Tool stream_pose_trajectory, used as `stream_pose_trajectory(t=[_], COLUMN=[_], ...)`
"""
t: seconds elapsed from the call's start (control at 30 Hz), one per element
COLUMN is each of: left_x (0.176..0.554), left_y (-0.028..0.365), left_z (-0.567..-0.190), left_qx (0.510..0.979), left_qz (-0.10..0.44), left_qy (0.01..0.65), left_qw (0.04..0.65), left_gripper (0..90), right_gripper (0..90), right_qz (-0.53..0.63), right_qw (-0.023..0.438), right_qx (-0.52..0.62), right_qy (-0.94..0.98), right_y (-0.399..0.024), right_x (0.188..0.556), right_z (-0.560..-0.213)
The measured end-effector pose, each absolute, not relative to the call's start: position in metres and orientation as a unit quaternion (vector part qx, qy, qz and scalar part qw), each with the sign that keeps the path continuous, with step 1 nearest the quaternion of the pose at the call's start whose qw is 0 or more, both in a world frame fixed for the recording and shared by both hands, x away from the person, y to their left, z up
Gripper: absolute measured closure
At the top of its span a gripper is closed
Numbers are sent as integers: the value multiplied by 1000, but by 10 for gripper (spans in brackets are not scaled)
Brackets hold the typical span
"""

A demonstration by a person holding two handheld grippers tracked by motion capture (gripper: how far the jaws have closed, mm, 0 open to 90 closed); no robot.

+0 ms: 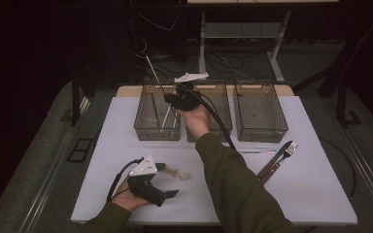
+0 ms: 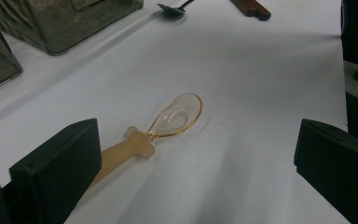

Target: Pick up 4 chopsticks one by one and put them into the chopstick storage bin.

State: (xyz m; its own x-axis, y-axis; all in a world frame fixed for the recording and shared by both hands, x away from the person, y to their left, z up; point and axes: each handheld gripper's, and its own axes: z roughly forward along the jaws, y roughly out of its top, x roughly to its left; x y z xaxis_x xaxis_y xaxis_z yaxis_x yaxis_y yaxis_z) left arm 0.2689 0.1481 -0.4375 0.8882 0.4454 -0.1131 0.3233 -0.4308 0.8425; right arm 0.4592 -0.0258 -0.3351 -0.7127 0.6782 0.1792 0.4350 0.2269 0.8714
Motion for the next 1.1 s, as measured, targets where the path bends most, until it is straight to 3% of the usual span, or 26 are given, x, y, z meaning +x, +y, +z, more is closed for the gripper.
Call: stream_pose_trajectory(t=[0.47, 0.9, 1.1], left_x=[269, 269, 269], left_y=[148, 147, 147], left_z=[-437, -437, -437], left_qx=[847, 847, 847], left_qz=[59, 57, 57], left_qy=[225, 225, 225], left_qw=[479, 478, 478], left_gripper=[0, 0, 0], right_gripper=[857, 847, 719], right_qz=[444, 388, 381], right_qw=[115, 111, 117], right_qx=[390, 412, 412], right_qy=[798, 817, 819], right_y=[-1, 5, 2], right_x=[475, 477, 477], right_z=[-373, -388, -386])
